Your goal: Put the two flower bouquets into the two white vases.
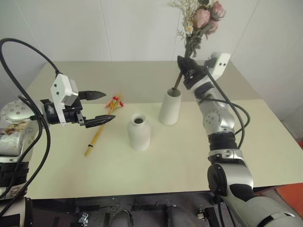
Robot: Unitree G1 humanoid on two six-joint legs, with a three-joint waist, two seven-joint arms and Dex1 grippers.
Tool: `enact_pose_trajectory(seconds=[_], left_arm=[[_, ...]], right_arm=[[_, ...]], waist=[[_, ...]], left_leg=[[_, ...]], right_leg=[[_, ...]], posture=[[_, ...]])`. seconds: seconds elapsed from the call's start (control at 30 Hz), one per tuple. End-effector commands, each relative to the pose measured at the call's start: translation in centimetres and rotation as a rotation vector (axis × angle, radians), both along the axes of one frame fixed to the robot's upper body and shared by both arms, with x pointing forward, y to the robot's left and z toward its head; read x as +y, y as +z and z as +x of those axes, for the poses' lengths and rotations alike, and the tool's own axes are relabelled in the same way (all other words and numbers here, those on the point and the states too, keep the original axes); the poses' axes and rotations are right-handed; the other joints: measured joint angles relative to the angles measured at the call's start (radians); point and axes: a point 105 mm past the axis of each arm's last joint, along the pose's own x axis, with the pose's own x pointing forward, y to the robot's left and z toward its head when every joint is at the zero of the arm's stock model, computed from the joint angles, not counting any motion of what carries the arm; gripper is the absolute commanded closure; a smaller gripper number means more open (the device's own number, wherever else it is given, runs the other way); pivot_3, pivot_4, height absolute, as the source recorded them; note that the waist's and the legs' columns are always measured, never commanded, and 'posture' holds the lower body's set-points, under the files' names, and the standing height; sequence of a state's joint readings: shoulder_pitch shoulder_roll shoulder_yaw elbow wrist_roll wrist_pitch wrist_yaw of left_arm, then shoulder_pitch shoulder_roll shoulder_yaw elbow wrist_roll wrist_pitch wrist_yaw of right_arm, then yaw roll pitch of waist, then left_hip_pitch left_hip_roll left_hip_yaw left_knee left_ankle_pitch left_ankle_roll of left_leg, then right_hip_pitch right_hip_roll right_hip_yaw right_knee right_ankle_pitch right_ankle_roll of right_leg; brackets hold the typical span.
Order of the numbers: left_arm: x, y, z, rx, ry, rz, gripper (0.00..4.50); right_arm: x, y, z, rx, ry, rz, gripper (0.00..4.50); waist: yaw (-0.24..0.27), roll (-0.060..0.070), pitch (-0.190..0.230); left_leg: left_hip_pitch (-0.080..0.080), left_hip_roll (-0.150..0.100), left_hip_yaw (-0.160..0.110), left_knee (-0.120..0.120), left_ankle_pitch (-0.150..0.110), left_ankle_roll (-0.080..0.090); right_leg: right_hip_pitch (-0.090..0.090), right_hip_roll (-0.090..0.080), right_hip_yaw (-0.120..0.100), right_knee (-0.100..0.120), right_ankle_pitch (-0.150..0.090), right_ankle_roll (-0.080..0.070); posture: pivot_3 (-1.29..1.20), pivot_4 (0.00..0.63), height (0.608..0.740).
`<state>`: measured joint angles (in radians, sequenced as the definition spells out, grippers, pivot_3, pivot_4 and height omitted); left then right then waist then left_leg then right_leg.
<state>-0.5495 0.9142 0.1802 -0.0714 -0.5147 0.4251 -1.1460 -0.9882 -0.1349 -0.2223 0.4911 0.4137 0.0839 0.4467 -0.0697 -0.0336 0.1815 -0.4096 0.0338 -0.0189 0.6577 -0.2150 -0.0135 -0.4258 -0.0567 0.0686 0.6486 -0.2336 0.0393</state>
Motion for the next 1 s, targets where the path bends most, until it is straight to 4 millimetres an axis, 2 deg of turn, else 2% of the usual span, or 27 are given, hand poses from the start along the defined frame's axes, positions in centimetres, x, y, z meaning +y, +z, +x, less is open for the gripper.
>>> enact_pose_trajectory(seconds=[0.03, 0.13, 0.37, 0.5, 0.57, 0.7, 0.8, 0.87, 1.0], left_arm=[[0.4, 1.5, -0.6, -0.057, 0.008, -0.001, 0.0], [0.2, 1.9, -0.8, -0.068, 0.002, -0.021, 0.0], [1.6, 0.4, -0.3, -0.015, 0.105, -0.027, 0.0], [4.6, -0.7, 3.2, -0.025, 0.446, -0.025, 0.0], [5.9, -1.5, 4.9, 0.027, 0.602, -0.091, 0.0], [5.7, -4.0, 7.1, 0.172, 0.792, -0.08, 0.0], [4.5, -5.7, 7.8, 0.345, 0.777, -0.048, 0.0], [4.3, -6.5, 8.3, 0.4, 0.804, 0.011, 0.0], [2.6, -7.7, 8.8, 0.511, 0.735, 0.018, 0.0]], right_arm=[[0.2, 1.9, -1.7, -0.125, 0.016, -0.038, 0.99], [0.0, 1.3, -3.4, -0.14, 0.044, -0.052, 0.03], [-1.2, -1.3, -7.0, -0.11, 0.018, -0.183, 0.03], [-2.8, -1.5, -8.6, -0.089, -0.025, -0.235, 0.03], [-4.1, -1.6, -9.0, -0.067, -0.073, -0.296, 0.03], [-6.1, -1.1, -9.5, -0.032, -0.141, -0.346, 0.03], [-7.0, -0.7, -9.6, -0.015, -0.177, -0.406, 0.03], [-7.3, -0.4, -9.7, -0.004, -0.181, -0.422, 0.03], [-7.6, -0.7, -10.9, 0.04, -0.16, -0.575, 0.03]], waist=[[0.001, 0.0, 0.0], [0.007, 0.0, 0.0], [0.01, 0.0, 0.0], [0.012, 0.0, 0.0], [0.017, 0.0, 0.0], [0.033, -0.001, 0.0], [0.033, -0.001, 0.0], [0.032, -0.001, 0.0], [0.028, -0.001, 0.0]], left_leg=[[0.0, 0.0, 0.0, 0.0, 0.0, 0.0], [0.0, 0.0, 0.0, 0.0, 0.0, 0.0], [0.0, 0.0, -0.001, 0.0, 0.0, 0.0], [0.001, 0.0, 0.0, 0.001, 0.0, 0.0], [0.002, 0.0, -0.001, 0.001, 0.0, 0.0], [0.002, -0.001, -0.001, 0.001, 0.0, 0.0], [0.001, -0.001, -0.001, 0.002, 0.0, 0.0], [0.0, -0.001, -0.001, 0.001, 0.0, 0.0], [0.0, -0.001, -0.001, 0.001, 0.0, 0.0]], right_leg=[[0.0, 0.0, 0.0, 0.0, 0.0, 0.0], [0.0, 0.0, 0.0, 0.0, 0.0, 0.0], [0.001, 0.0, 0.0, 0.0, 0.0, 0.0], [0.001, 0.0, 0.0, 0.0, 0.0, 0.0], [0.002, 0.0, 0.0, 0.001, 0.0, 0.0], [0.003, 0.0, -0.001, 0.0, 0.0, 0.0], [0.002, 0.0, -0.001, -0.001, 0.0, 0.0], [0.002, 0.0, -0.001, 0.0, 0.0, 0.0], [0.002, 0.0, -0.001, -0.001, 0.0, 0.0]], posture=[[0.0, 0.15, 0.74], [0.0, 0.15, 0.74], [0.0, 0.15, 0.74], [0.0, 0.15, 0.74], [0.0, 0.15, 0.74], [0.0, 0.15, 0.74], [0.0, 0.15, 0.74], [0.0, 0.15, 0.74], [0.0, 0.15, 0.74]])
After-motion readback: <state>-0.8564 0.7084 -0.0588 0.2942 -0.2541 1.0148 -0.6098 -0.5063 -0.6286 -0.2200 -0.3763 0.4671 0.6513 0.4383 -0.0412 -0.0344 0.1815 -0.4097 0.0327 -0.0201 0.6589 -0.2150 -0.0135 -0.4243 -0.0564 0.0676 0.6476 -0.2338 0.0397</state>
